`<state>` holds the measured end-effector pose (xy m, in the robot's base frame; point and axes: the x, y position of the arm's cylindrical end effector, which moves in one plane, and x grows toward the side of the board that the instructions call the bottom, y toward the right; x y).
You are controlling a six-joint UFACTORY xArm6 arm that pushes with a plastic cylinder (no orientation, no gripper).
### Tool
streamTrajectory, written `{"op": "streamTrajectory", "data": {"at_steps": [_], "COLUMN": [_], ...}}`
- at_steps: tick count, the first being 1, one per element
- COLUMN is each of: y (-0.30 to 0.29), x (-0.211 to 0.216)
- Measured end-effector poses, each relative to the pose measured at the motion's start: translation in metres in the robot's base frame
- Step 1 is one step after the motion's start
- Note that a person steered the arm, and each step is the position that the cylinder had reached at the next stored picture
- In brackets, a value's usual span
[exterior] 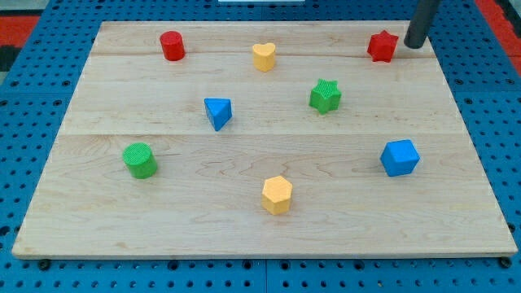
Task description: Slightly move the red star towards the yellow heart
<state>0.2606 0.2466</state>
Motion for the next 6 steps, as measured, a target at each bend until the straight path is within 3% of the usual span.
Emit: {"op": "streamTrajectory", "data": {"at_steps": [2,6], "y": [-0.059,-0.095], "x": [0.002,0.003]}}
